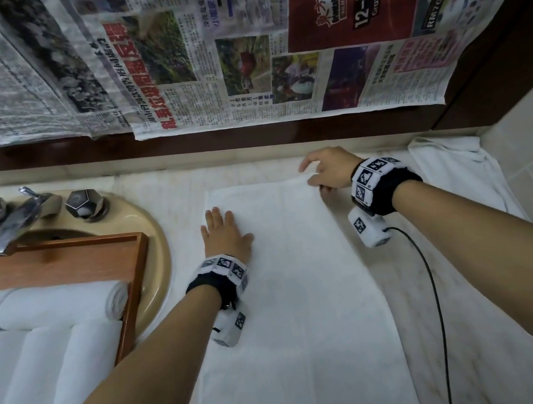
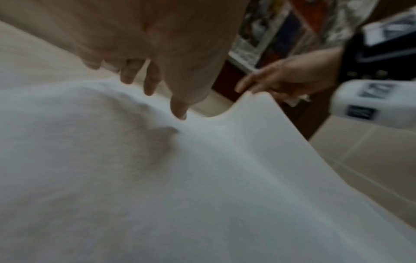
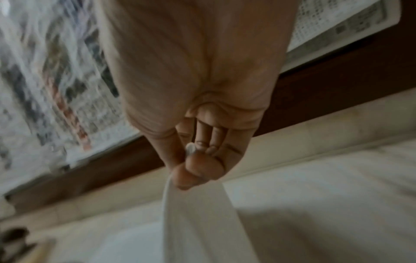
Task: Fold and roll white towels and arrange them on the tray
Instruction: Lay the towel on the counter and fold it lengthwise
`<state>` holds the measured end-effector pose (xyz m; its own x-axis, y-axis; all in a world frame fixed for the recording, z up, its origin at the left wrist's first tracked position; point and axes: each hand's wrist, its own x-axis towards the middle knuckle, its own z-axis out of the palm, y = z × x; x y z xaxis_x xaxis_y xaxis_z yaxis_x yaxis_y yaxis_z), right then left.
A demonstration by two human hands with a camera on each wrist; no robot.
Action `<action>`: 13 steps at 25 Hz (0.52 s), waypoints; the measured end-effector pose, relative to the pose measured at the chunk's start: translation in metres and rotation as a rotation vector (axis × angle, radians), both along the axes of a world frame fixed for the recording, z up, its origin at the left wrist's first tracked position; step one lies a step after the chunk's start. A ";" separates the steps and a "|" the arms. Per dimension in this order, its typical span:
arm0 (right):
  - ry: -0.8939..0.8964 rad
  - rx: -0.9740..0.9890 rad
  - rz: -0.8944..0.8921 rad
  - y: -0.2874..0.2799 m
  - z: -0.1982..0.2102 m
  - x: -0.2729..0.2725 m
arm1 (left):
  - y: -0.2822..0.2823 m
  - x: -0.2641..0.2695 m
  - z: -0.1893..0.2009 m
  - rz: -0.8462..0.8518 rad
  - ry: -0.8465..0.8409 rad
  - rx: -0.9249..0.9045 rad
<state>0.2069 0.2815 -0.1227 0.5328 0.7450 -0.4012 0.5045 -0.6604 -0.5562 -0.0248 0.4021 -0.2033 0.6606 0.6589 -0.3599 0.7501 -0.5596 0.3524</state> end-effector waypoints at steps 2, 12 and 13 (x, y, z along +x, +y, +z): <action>0.090 0.087 -0.038 0.017 0.014 -0.014 | -0.031 0.007 0.024 0.038 -0.272 -0.104; 0.179 0.139 -0.202 0.017 0.016 -0.029 | -0.102 0.011 0.058 0.013 -0.329 -0.904; 0.150 0.127 -0.180 0.017 0.018 -0.031 | -0.096 0.011 0.066 0.014 -0.352 -0.955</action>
